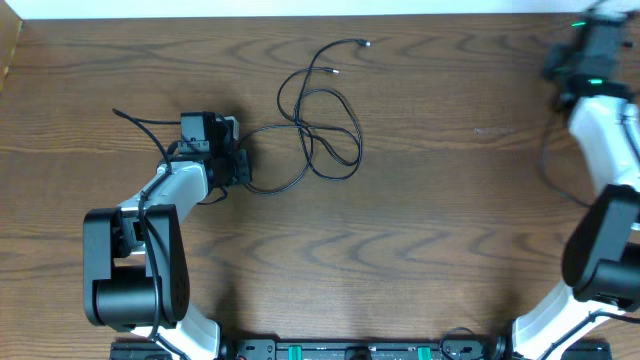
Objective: Untangle cables
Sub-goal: 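Carry the grasped black cable rightward to the far right table edge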
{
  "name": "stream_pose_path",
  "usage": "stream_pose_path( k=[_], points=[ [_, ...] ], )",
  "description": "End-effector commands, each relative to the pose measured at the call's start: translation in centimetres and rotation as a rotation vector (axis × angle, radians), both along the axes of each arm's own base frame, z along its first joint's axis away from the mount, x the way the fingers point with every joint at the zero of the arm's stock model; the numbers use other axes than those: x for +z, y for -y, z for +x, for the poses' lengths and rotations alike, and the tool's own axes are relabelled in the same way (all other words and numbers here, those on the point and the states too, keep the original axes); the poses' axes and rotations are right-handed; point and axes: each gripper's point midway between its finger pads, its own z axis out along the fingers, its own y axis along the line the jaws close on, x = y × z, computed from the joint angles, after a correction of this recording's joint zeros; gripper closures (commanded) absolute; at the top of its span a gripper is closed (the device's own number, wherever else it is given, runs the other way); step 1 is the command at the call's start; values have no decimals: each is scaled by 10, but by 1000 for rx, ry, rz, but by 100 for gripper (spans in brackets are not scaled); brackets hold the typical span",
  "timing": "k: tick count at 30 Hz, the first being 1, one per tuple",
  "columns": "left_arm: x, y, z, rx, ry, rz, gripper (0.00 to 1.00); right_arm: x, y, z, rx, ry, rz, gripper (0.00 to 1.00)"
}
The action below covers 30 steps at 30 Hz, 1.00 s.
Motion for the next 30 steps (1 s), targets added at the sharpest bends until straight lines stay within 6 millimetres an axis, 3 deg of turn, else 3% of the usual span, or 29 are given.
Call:
stream_pose_path(
  k=[1,2,3,5,9,14,20,21,24,26,30],
  points=[
    [-6,4,-7,-11,-27,-10,92,24,82,-29,-213,60,-54,99],
    [-6,4,-7,-11,-27,-10,92,25,100,-38,-252,65,-60,99],
    [-6,4,-7,-11,-27,-10,93,26,132,-57,-318,66,-62,99],
    [-6,4,-7,-11,-26,-10,93,24,159,-77,-375,56,-60,99],
    [-5,4,-4,-11,-11,-9,93,11,195,-110,-428,-5,-60,99],
    [-5,4,-4,-4,-15,-13,93,-8,214,-127,-463,-61,-53,99],
    [-5,4,-5,5,-19,-17,92,-55,215,-136,-470,-171,4,98],
    [-5,4,-5,5,-19,-17,93,-61,214,-136,-467,-182,13,90],
    [-6,4,-5,5,-22,-17,93,-74,211,-138,-471,-199,46,29],
    [-6,4,-6,5,-23,-17,93,-77,208,-138,-466,-205,64,1],
    [-6,4,-6,5,-23,-17,93,-83,197,-129,-399,-196,124,1]
  ],
)
